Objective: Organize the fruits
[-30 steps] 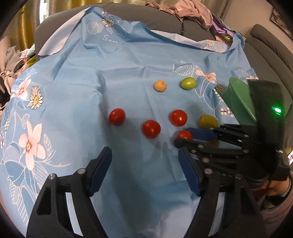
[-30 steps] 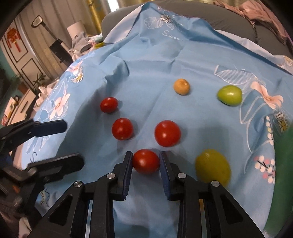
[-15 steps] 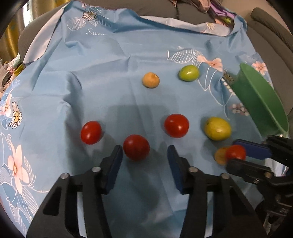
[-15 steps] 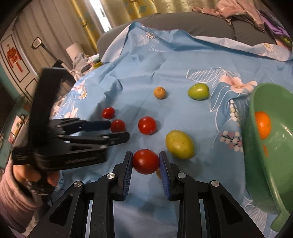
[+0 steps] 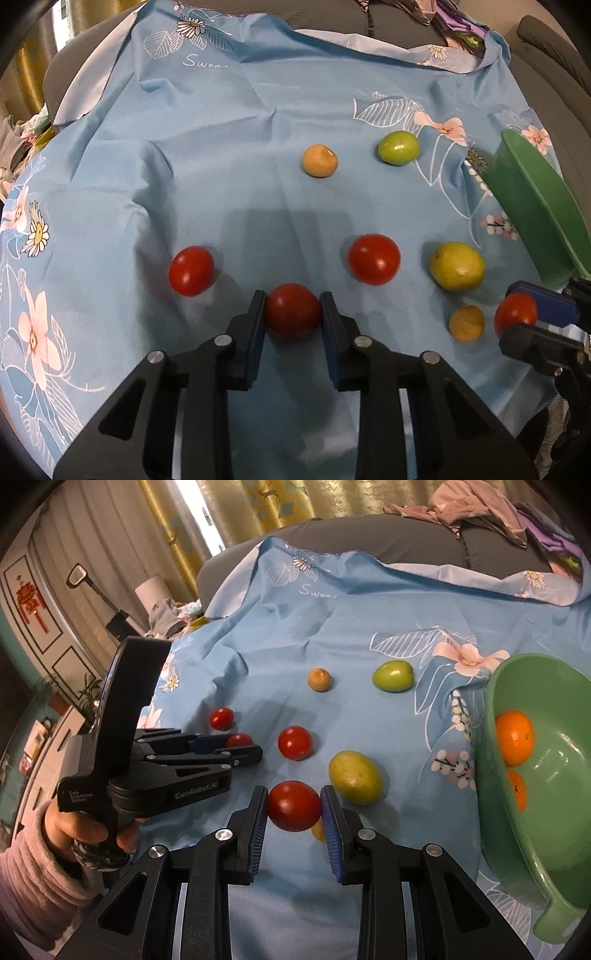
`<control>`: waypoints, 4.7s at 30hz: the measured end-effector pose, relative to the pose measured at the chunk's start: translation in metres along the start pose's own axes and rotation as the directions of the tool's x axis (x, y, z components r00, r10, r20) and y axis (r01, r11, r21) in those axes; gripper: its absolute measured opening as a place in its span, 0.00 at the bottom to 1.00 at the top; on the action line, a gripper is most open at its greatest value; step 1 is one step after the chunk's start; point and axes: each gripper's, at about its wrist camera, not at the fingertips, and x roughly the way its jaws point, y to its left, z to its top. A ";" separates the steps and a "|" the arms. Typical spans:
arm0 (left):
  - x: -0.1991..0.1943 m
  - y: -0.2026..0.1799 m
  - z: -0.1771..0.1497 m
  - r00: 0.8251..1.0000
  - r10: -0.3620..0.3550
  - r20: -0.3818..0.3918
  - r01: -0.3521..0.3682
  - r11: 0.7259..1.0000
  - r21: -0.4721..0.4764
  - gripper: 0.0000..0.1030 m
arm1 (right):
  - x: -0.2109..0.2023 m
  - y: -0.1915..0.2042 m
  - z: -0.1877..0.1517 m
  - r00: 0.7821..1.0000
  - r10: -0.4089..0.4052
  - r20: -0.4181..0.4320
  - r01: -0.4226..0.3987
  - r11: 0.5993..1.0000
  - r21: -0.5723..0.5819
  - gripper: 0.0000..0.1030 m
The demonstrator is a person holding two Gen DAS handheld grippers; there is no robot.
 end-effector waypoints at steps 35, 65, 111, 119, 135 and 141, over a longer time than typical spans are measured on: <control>-0.108 -0.101 -0.008 0.982 -0.103 0.159 0.076 0.983 0.167 0.27 | -0.101 -0.033 -0.022 0.973 -0.093 0.209 0.071 0.991 0.109 0.30; -0.030 -0.227 0.047 0.970 -0.244 -0.001 0.227 0.902 0.368 0.43 | -0.122 -0.137 -0.048 0.939 -0.289 0.184 0.209 0.909 0.362 0.30; -0.109 0.018 -0.100 0.996 -0.060 0.067 0.069 0.989 -0.134 0.78 | -0.043 0.010 -0.030 0.997 -0.071 -0.016 0.072 0.996 0.048 0.34; -0.096 0.020 -0.092 0.995 -0.085 0.054 0.091 0.989 -0.118 0.78 | 0.004 0.005 -0.020 0.987 -0.131 -0.097 0.133 0.991 0.012 0.33; -0.072 0.013 -0.049 0.994 -0.095 0.050 0.098 0.993 -0.070 0.77 | 0.046 -0.011 0.004 0.979 -0.165 -0.120 0.163 0.986 -0.022 0.28; -0.049 0.009 -0.002 0.994 -0.094 0.062 0.098 0.993 -0.061 0.77 | 0.052 -0.032 0.028 0.986 -0.143 -0.089 0.147 0.988 0.042 0.28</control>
